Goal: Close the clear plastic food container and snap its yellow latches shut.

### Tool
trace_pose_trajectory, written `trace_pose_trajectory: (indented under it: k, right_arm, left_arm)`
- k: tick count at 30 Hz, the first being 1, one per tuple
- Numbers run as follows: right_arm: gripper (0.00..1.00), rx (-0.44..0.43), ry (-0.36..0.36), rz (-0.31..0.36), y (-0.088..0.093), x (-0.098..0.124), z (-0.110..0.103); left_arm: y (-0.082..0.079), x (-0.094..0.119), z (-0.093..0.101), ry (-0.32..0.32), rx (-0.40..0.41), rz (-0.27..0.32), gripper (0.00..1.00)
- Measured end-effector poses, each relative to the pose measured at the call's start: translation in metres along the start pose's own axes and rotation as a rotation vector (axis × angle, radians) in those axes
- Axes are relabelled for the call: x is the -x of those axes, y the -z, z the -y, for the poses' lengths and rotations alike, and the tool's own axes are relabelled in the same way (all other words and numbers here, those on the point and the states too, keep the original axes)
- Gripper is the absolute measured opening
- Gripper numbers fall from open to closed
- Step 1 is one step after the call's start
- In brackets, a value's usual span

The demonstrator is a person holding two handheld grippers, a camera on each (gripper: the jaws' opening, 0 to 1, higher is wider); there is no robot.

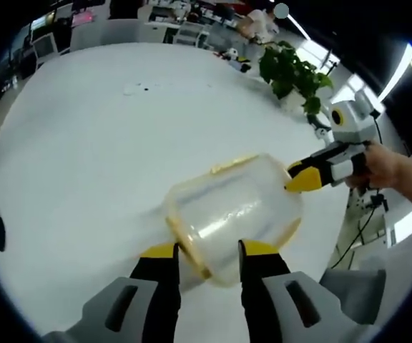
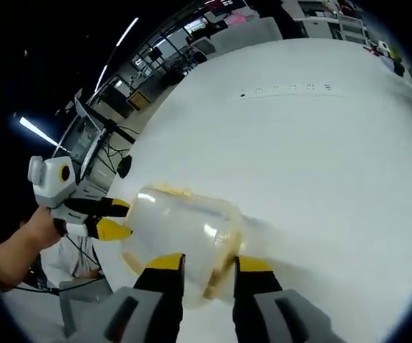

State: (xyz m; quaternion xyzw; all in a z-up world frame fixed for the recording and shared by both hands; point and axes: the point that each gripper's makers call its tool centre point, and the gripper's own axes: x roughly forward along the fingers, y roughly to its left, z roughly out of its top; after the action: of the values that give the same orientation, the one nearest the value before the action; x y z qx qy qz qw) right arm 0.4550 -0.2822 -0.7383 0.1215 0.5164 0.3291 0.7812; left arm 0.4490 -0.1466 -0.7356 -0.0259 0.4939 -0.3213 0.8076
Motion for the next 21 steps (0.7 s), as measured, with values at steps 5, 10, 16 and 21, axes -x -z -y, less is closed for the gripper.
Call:
trace_pose_trajectory:
  k: [5, 10, 16, 21]
  right_arm:
    - [0.22, 0.045, 0.015, -0.029, -0.003, 0.001, 0.000]
    - [0.17, 0.101, 0.028, -0.041, -0.003, 0.007, 0.002]
    - [0.19, 0.184, 0.041, -0.063, -0.002, 0.009, 0.004]
    - [0.20, 0.221, 0.038, -0.083, -0.001, 0.011, 0.003]
  left_arm:
    - [0.001, 0.001, 0.001, 0.006, -0.057, -0.042, 0.32]
    - [0.002, 0.003, 0.003, 0.004, -0.084, -0.050, 0.33]
    - [-0.004, 0.005, 0.005, 0.003, -0.130, -0.048, 0.36]
    - [-0.007, 0.009, 0.008, 0.022, -0.136, -0.057, 0.39]
